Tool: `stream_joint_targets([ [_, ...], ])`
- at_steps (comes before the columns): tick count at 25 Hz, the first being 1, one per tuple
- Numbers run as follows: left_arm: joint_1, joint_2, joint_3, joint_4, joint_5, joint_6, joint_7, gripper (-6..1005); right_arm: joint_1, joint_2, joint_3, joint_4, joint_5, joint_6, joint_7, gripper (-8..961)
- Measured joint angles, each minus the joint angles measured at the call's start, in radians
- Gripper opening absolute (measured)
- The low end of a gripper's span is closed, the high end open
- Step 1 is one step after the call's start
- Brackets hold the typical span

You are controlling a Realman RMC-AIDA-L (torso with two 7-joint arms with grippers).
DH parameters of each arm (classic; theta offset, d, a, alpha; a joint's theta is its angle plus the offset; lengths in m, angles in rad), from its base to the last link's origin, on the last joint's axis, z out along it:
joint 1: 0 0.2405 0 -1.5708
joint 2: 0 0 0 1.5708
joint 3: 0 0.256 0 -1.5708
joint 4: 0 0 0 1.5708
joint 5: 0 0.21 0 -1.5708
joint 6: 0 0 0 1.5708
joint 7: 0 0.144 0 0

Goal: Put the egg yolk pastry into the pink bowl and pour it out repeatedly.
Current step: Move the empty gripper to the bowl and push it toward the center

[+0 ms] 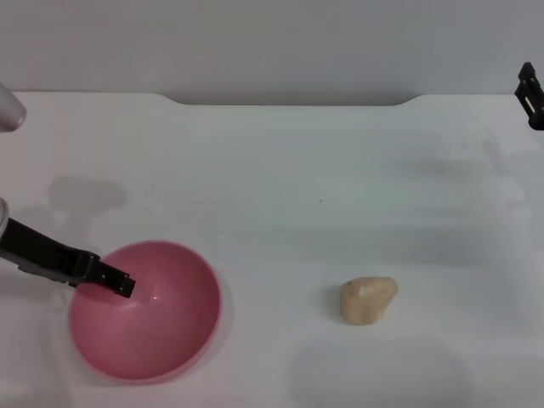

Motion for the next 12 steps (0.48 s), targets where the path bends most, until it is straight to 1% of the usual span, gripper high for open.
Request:
stream_joint_targets([
  [5, -0.001, -0.001, 0.020, -0.013, -0.010, 0.001, 0.004, 765, -0.007, 0.000, 0.001, 0.000, 0.001, -0.003, 0.000, 664],
  [12, -0.001, -0.001, 0.022, -0.023, -0.025, 0.002, 0.008, 633, -0.010, 0.000, 0.002, 0.000, 0.004, -0.003, 0.001, 663],
])
